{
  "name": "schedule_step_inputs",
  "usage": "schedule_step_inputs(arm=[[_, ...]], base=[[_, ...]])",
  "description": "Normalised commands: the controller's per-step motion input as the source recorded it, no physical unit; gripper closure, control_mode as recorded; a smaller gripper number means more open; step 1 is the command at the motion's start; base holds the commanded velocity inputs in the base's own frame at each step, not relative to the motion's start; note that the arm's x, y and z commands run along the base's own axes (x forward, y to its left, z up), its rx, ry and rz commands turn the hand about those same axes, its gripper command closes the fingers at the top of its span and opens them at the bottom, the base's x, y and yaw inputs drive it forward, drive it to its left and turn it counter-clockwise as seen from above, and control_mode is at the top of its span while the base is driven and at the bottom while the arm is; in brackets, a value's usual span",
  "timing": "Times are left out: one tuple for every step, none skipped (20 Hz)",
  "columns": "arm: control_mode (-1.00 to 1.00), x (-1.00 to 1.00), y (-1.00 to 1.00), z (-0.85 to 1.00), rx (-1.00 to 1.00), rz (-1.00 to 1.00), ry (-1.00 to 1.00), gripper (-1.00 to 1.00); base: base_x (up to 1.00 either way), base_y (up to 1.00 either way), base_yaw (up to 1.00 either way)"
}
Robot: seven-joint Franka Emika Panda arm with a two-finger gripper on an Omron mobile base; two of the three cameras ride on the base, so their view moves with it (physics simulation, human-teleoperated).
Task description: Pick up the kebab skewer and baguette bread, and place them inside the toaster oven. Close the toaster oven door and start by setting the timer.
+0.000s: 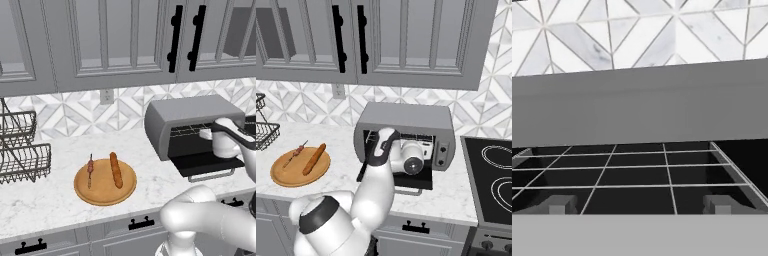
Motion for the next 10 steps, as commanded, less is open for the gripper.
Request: schedule_step_inputs(arm=[[-1.00, 0.38, 0.00, 0.00, 0.00, 0.00, 0.00, -1.00], [-1.00, 0.36, 0.00, 0.00, 0.00, 0.00, 0.00, -1.00], [-1.00, 0.32, 0.00, -0.04, 0.00, 0.00, 0.00, -1.00], [-1.00, 0.29, 0.00, -0.10, 0.00, 0.00, 0.00, -1.00], [-1.00, 0.30, 0.02, -0.06, 0.00, 0.00, 0.00, -1.00], [-1.00, 0.33, 0.05, 0.00, 0.00, 0.00, 0.02, -1.00], [-1.00, 0.28, 0.03, 0.00, 0.00, 0.00, 0.05, -1.00], [-1.00, 0.27, 0.02, 0.00, 0.00, 0.00, 0.05, -1.00], [-1.00, 0.28, 0.02, 0.00, 0.00, 0.00, 0.05, -1.00], [-1.00, 0.23, 0.00, 0.00, 0.00, 0.00, 0.03, -1.00]], base=[[0.00, 0.00, 0.00], [0.00, 0.00, 0.00], [0.00, 0.00, 0.00], [0.00, 0.00, 0.00], [0.00, 0.00, 0.00], [0.00, 0.00, 0.00], [0.00, 0.00, 0.00], [0.00, 0.00, 0.00], [0.00, 0.00, 0.00], [0.00, 0.00, 0.00]])
